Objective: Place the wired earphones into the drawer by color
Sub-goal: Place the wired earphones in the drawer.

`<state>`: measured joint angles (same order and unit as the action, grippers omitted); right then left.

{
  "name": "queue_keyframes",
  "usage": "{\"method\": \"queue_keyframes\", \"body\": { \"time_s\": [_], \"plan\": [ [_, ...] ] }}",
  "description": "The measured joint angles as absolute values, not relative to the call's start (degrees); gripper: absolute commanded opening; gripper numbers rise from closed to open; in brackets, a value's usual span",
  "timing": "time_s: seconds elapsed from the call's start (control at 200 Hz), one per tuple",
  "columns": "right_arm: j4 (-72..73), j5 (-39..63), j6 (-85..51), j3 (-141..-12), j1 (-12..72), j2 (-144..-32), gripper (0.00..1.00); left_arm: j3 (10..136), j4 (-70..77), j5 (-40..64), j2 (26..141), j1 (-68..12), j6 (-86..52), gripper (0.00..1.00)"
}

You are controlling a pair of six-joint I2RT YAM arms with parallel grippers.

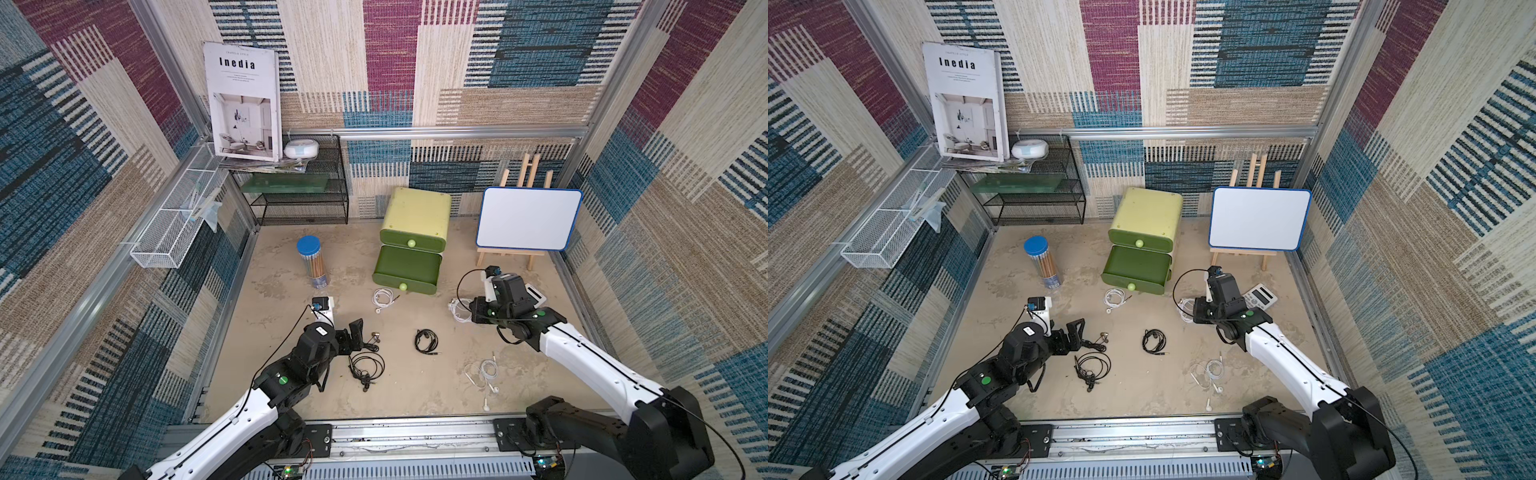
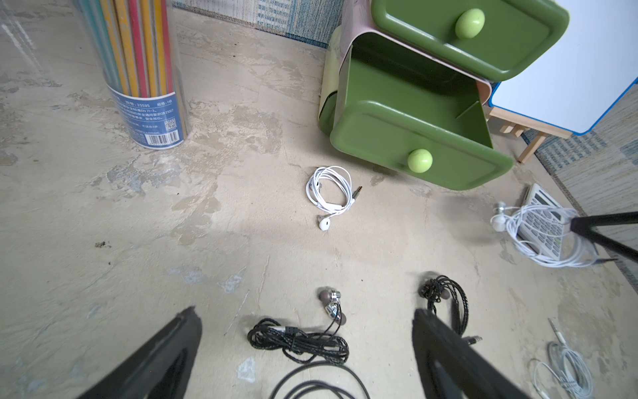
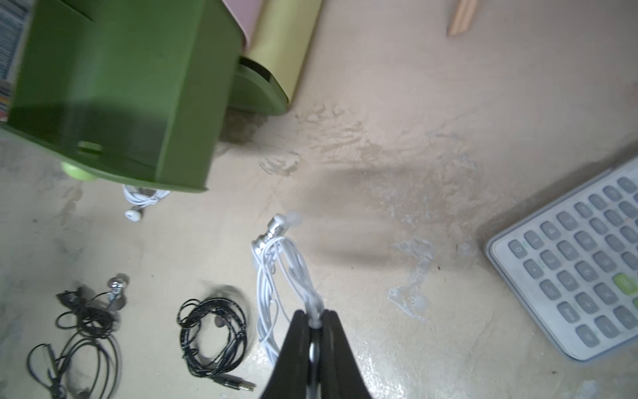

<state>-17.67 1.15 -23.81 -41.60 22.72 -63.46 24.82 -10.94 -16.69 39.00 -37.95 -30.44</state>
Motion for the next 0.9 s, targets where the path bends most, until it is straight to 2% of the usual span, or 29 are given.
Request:
{"method": "queue_keyframes", "body": {
  "time_s": [0.416,0.896],
  "plan": [
    [-14.4,7.3,-21.6,-48.2,23.1,-58.6,0.00,25.7,-12.7,-16.3,39.0,-38.0,-30.1,0.99],
    [-3.4,2.4,-9.2,-56.7,28.9,-72.3,0.02,25.9,-13.3,-16.2,39.6,-38.0,-29.8,0.99]
  ]
}}
